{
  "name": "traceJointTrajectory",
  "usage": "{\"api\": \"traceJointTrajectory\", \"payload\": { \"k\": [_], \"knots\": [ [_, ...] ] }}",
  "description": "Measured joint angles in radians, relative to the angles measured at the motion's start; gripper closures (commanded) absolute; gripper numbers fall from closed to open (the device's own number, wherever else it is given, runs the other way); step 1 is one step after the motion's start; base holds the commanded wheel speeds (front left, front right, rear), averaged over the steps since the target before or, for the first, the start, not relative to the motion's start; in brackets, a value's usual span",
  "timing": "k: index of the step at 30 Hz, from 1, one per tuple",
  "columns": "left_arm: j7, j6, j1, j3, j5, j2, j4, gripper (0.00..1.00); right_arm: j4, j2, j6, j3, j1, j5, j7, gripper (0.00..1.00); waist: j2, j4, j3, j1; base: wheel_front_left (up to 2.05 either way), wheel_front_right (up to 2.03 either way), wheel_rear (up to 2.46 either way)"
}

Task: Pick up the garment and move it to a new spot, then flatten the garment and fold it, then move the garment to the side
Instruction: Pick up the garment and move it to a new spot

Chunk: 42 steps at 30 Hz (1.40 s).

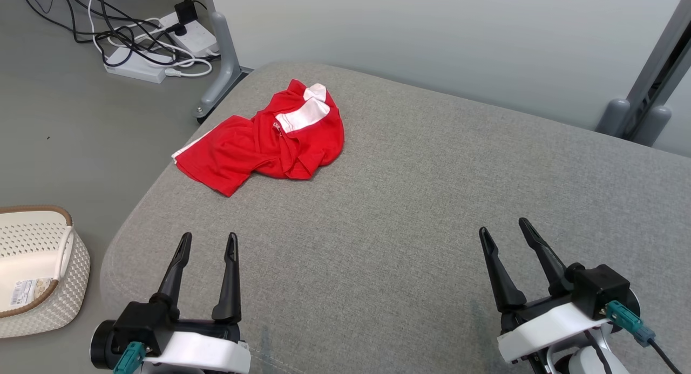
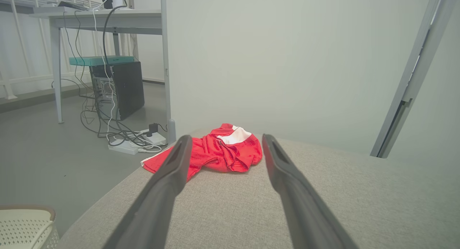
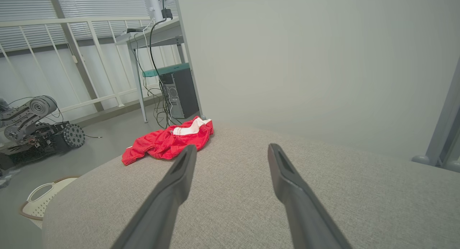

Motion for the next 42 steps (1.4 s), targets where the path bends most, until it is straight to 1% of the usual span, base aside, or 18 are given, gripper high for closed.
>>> {"api": "traceJointTrajectory", "payload": {
  "k": [8,14,18,20,22,23,24,26,28,30,35,39,42],
  "knots": [
    [0.000,0.000,0.001,0.009,-0.001,0.000,-0.004,0.00,-0.001,0.001,0.000,0.001,0.003,0.002,0.000,0.00,0.0000,-0.003,0.004,0.0000,0.00,0.00,0.00],
    [0.000,0.005,0.000,0.021,-0.011,0.000,-0.011,0.00,-0.008,-0.006,0.000,0.004,-0.002,-0.005,0.000,0.00,0.0000,-0.007,0.030,0.0000,0.00,0.00,0.00],
    [0.000,0.008,-0.016,0.057,-0.025,0.000,-0.002,0.00,-0.032,-0.023,0.000,-0.002,-0.025,-0.048,0.020,0.00,0.0000,-0.012,0.066,0.0000,0.00,0.00,0.00],
    [0.000,0.005,-0.023,0.067,-0.028,0.001,0.010,0.00,-0.045,-0.022,0.000,-0.008,-0.032,-0.054,0.028,0.00,0.0000,-0.014,0.078,0.0000,0.00,0.00,0.00],
    [0.000,-0.011,-0.048,0.091,-0.028,0.000,0.024,0.00,-0.077,-0.025,0.000,-0.013,-0.049,-0.069,0.048,0.00,0.0000,-0.020,0.105,0.0000,0.00,0.00,0.00],
    [0.000,-0.019,-0.068,0.100,-0.028,0.000,0.031,0.00,-0.093,-0.029,0.000,-0.016,-0.058,-0.076,0.059,0.00,0.0000,-0.023,0.120,0.0000,0.00,0.00,0.00],
    [0.000,-0.040,-0.110,0.118,-0.025,0.000,0.050,0.00,-0.132,-0.039,0.000,-0.021,-0.071,-0.091,0.084,0.00,0.0000,-0.029,0.153,0.0000,0.00,0.00,0.00],
    [0.000,-0.046,-0.134,0.126,-0.023,0.002,0.076,0.00,-0.151,-0.045,0.000,-0.021,-0.079,-0.099,0.099,0.00,0.0000,-0.032,0.170,0.0000,0.00,0.00,0.00],
    [0.000,-0.054,-0.185,0.139,-0.018,0.018,0.143,0.00,-0.194,-0.058,0.000,-0.022,-0.093,-0.114,0.128,0.00,0.0000,-0.039,0.206,0.0000,0.00,0.00,0.00],
    [0.013,-0.075,-0.251,0.145,-0.031,0.038,0.214,0.00,-0.237,-0.072,0.000,-0.021,-0.110,-0.126,0.154,0.00,0.0000,-0.047,0.244,0.0000,0.00,0.00,0.00],
    [0.106,-0.120,-0.446,0.137,-0.062,0.098,0.340,0.00,-0.335,-0.094,0.000,-0.032,-0.140,-0.145,0.210,0.00,0.0000,-0.074,0.332,0.0000,0.00,0.00,0.00],
    [0.188,-0.142,-0.588,0.129,-0.103,0.129,0.423,0.00,-0.393,-0.109,0.000,-0.030,-0.147,-0.158,0.245,0.00,0.0000,-0.100,0.389,0.0000,0.00,0.00,0.00],
    [0.243,-0.154,-0.690,0.136,-0.162,0.137,0.491,0.00,-0.425,-0.118,0.000,-0.026,-0.155,-0.167,0.263,0.00,-0.0001,-0.121,0.424,0.0000,0.00,0.00,0.00]
  ]
}}
